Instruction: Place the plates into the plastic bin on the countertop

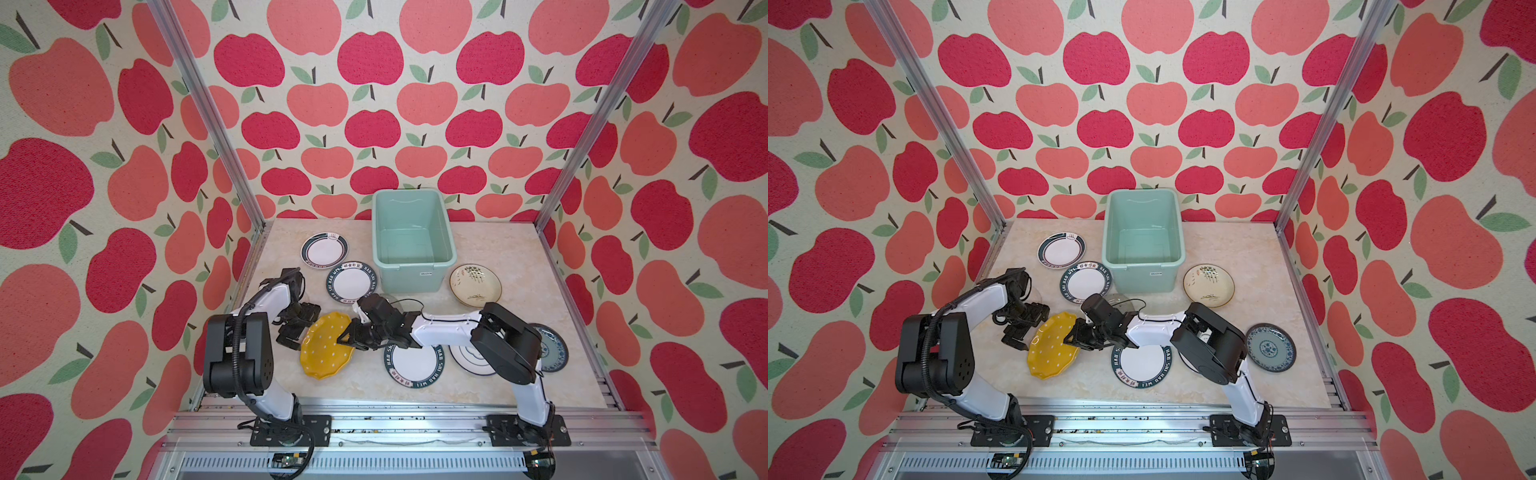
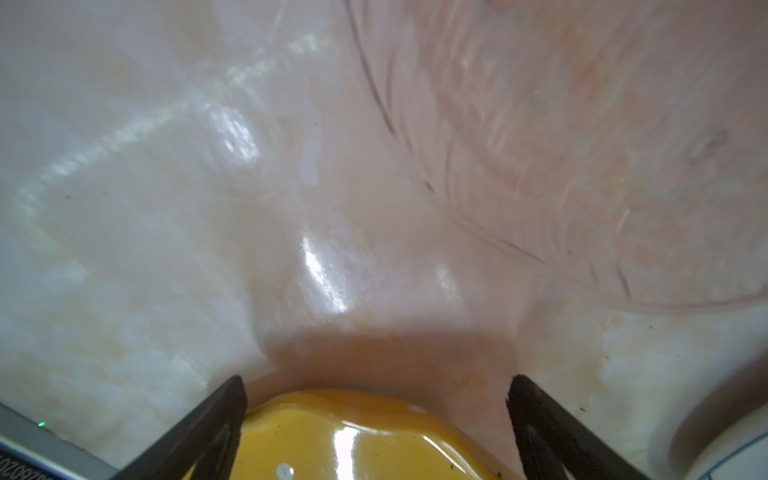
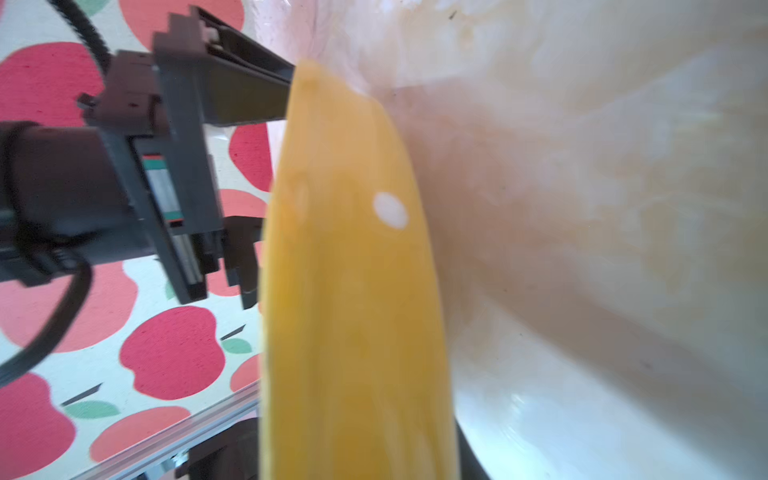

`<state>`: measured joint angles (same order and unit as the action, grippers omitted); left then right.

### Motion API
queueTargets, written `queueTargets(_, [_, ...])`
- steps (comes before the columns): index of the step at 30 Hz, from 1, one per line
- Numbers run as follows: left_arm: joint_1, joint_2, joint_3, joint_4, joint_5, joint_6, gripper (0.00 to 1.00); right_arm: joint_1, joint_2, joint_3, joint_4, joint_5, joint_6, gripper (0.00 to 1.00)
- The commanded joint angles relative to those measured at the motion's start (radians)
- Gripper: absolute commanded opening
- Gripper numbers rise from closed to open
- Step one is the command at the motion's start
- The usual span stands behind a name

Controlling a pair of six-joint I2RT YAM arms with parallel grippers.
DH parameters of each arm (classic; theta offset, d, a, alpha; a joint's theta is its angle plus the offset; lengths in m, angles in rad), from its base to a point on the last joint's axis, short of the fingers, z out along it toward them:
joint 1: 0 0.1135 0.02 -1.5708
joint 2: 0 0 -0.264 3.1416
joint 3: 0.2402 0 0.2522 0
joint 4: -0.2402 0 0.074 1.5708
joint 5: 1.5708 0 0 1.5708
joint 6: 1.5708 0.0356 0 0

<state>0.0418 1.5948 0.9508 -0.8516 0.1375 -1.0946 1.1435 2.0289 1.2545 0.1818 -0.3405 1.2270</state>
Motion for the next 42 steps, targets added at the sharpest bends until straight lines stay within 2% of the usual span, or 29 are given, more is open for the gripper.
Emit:
queueTargets(1, [-0.006, -0.044, 0.015, -0.095, 0.056, 0.018, 1.0, 0.017, -0.078, 0.064, -0.009, 0.008, -0.069, 0.18])
queueTargets(8, [-0.008, -0.138, 0.065, -0.141, 0.035, 0.007, 0.99, 0.024, -0.153, 0.081, -0.159, 0.078, -0.115, 0.12])
queueTargets(15, [-0.024, -0.308, 0.156, -0.124, 0.033, 0.038, 0.99, 0.02, -0.34, 0.088, -0.349, 0.144, -0.232, 0.12])
queueTargets(17, [-0.032, -0.386, 0.144, -0.039, 0.005, 0.019, 0.99, 0.009, -0.386, 0.108, -0.399, 0.109, -0.29, 0.12])
queueTargets(20, [-0.043, -0.526, 0.044, 0.211, -0.065, 0.0, 0.99, -0.026, -0.442, 0.162, -0.507, 0.038, -0.389, 0.12])
queueTargets(23, [-0.043, -0.632, -0.116, 0.523, -0.116, -0.008, 0.99, -0.106, -0.496, 0.187, -0.554, -0.068, -0.438, 0.12])
queueTargets(25, [-0.051, -0.665, -0.183, 0.616, -0.15, -0.031, 0.99, -0.189, -0.531, 0.193, -0.56, -0.154, -0.43, 0.12])
queueTargets(27, [-0.065, -0.675, -0.167, 0.572, -0.179, -0.062, 0.99, -0.295, -0.549, 0.25, -0.618, -0.239, -0.401, 0.11])
queueTargets(29, [-0.075, -0.652, -0.092, 0.479, -0.164, -0.05, 0.99, -0.379, -0.55, 0.356, -0.743, -0.248, -0.423, 0.12])
queueTargets(31, [-0.086, -0.608, 0.01, 0.376, -0.131, 0.019, 0.99, -0.456, -0.527, 0.47, -0.863, -0.26, -0.443, 0.11])
queueTargets(33, [-0.108, -0.581, 0.065, 0.385, -0.075, 0.109, 0.99, -0.513, -0.498, 0.595, -0.964, -0.265, -0.469, 0.1])
queueTargets(36, [-0.152, -0.59, 0.053, 0.544, 0.037, 0.21, 0.99, -0.559, -0.5, 0.649, -0.945, -0.224, -0.453, 0.06])
queueTargets(38, [-0.214, -0.594, 0.064, 0.586, 0.046, 0.262, 0.99, -0.567, -0.519, 0.637, -0.9, -0.144, -0.404, 0.06])
queueTargets(42, [-0.315, -0.54, 0.324, 0.255, 0.026, 0.284, 0.99, -0.568, -0.527, 0.627, -0.809, -0.053, -0.202, 0.05])
